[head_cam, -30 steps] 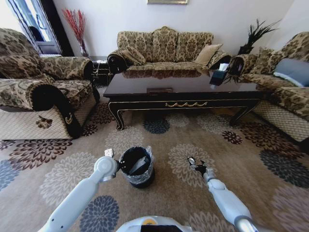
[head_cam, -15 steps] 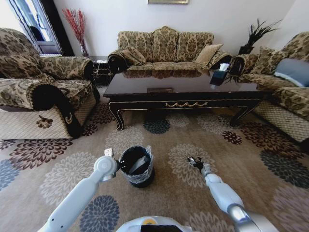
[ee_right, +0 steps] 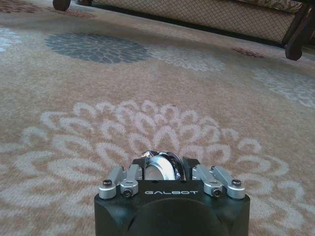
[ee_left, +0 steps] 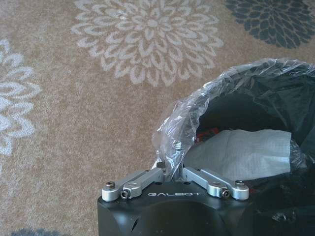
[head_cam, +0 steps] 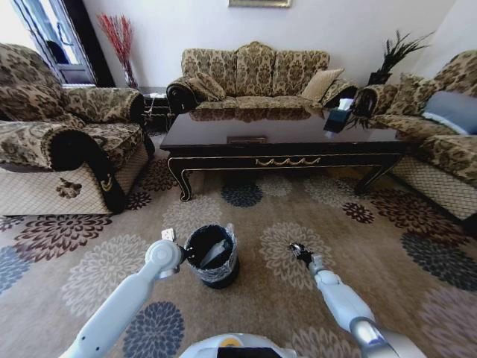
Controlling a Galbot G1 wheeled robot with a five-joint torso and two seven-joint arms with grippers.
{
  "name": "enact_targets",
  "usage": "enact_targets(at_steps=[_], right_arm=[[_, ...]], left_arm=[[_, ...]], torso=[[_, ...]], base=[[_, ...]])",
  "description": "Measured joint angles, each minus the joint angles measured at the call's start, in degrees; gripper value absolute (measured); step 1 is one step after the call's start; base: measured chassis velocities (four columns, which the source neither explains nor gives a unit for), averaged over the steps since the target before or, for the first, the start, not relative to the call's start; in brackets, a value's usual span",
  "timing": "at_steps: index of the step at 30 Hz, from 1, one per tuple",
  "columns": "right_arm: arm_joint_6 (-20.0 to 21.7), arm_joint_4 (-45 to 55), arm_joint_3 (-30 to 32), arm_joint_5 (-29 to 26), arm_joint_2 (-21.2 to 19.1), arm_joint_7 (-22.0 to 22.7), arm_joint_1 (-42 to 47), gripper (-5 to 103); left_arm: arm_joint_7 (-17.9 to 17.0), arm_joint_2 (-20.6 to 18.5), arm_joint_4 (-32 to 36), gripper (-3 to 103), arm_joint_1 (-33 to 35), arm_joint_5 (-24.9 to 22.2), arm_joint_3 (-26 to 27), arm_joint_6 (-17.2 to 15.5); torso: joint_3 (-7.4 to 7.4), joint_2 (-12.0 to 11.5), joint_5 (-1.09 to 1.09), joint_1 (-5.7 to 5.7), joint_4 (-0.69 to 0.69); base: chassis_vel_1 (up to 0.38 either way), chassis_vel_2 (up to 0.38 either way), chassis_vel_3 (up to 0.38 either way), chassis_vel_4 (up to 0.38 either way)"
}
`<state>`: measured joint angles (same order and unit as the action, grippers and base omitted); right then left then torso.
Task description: Move to the front of the table and pick up the trash from the floor, then place it into the trash bin.
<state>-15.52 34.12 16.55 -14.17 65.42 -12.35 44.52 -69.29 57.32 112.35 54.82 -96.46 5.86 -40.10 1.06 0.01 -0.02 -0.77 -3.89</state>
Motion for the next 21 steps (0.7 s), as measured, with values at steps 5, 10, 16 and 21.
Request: enact_targets(at_steps=[5, 10, 16, 21], right_arm=[[0.3, 1.7, 0.4, -0.1, -0.1, 0.3, 1.3, 38], [1.4, 7.4, 0.3, -2.7, -1.6, 0.9, 4.5, 38], [3.0, 19.1, 0.8, -7.6, -5.1, 2.0, 9.8, 24], [4.4, 27.3, 2.1, -10.1, -7.5, 2.9, 13.6, 3]], left_arm=[[0.0, 0.2, 0.1, 0, 0.1, 0.0, 0.1, 0.0], [0.1, 0.2, 0.1, 0, 0.2, 0.1, 0.1, 0.0], [0.1, 0.7, 0.1, 0, -0.2, 0.1, -0.3, -0.1], [0.1, 1.8, -0.3, 0, -0.8, 0.3, -1.1, -0.1]], torso=[[0.01, 0.0, 0.01, 0.00, 0.00], [0.03, 0.0, 0.08, 0.00, 0.01], [0.02, 0.0, 0.04, 0.00, 0.00], [0.02, 0.0, 0.02, 0.00, 0.00]], base=[[0.000, 0.000, 0.000, 0.000], [0.000, 0.000, 0.000, 0.000], [0.000, 0.000, 0.000, 0.000], [0.000, 0.000, 0.000, 0.000]])
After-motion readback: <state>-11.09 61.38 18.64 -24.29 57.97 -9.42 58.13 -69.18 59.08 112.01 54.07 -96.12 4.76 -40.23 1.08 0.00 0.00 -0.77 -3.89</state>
